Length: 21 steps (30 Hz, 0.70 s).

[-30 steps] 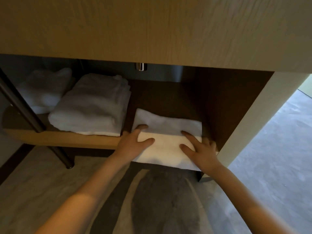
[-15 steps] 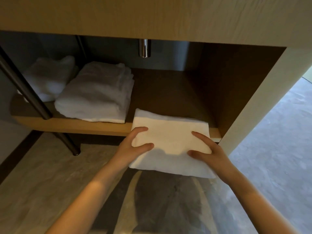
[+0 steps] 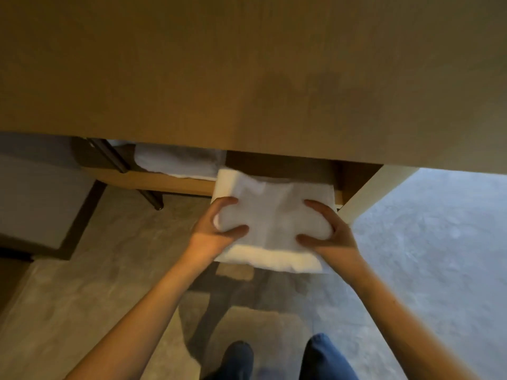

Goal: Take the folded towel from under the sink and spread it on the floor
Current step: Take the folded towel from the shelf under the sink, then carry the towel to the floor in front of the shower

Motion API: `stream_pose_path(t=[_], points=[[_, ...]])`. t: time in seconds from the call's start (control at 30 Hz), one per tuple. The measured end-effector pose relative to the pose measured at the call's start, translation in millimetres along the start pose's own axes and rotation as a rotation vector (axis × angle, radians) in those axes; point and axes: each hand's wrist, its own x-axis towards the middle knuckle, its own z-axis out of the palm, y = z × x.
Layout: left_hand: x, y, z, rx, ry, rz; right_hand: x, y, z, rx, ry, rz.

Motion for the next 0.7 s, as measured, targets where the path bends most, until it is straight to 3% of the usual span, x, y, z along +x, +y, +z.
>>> stream_pose_path(t=[0.27,0.53,0.7], points=[[-126.0,133.7,-57.0,0.019,-0.018,-0.205,-114.0,-156.8,-29.8,-0.009,-0.136,0.209],[-219.9,317.8,-120.2,0.04,0.024,-0.273,-188.6,-344.3,-73.0,0.025,-0.163,0.294],[-239.2,427.6,-162.7,-0.035,0.045,-0.2,-204.2,-454.3,-94.1,0.092,-0.138,0.195]])
